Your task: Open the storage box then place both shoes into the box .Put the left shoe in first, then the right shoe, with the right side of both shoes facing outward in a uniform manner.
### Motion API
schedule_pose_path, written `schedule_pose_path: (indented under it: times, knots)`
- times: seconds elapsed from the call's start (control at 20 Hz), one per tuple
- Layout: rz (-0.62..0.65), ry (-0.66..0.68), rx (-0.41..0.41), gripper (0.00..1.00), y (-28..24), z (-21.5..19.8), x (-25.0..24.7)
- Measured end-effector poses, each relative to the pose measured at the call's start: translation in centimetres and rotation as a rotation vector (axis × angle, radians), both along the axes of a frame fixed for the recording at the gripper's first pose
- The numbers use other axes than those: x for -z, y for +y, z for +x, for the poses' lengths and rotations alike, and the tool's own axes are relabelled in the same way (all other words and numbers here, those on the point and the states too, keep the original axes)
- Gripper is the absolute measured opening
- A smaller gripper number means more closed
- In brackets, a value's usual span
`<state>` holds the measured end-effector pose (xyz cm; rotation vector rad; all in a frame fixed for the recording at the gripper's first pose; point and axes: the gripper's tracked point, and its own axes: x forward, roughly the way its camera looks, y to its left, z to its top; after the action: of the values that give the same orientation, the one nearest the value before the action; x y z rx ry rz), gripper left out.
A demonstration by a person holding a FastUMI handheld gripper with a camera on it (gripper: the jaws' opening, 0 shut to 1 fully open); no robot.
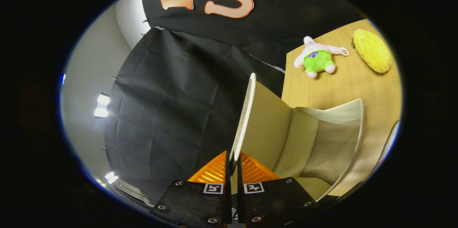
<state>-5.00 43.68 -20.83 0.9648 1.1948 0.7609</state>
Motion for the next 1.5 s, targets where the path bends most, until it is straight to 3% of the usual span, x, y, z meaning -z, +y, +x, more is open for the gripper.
schedule_pose_path:
  times: [0.25, 0.5, 0.7, 0.9, 1.0, 1.05, 1.1, 1.15, 1.25, 1.5]
  knots:
    - [-0.114, -0.082, -0.060, 0.10, 6.9, 0.1, 1.7]
    - [-0.167, -0.080, -0.092, 0.11, 11.2, -0.7, 4.8]
    - [-0.230, -0.005, -0.132, 0.11, 13.1, -1.8, 8.1]
    - [-0.306, 0.036, -0.151, 0.14, 11.7, -3.2, 9.3]
    - [-0.283, 0.072, -0.167, 0.27, 10.5, -3.4, 9.9]
    - [-0.272, 0.081, -0.161, 0.41, 9.5, -3.1, 9.8]
    - [-0.263, 0.077, -0.150, 0.48, 8.5, -3.0, 8.9]
    - [-0.266, 0.067, -0.138, 0.61, 7.3, -2.6, 8.7]
    - [-0.282, 0.053, -0.124, 0.75, 4.3, -2.5, 8.4]
    - [-0.358, -0.005, -0.113, 0.87, -3.9, -2.5, 8.5]
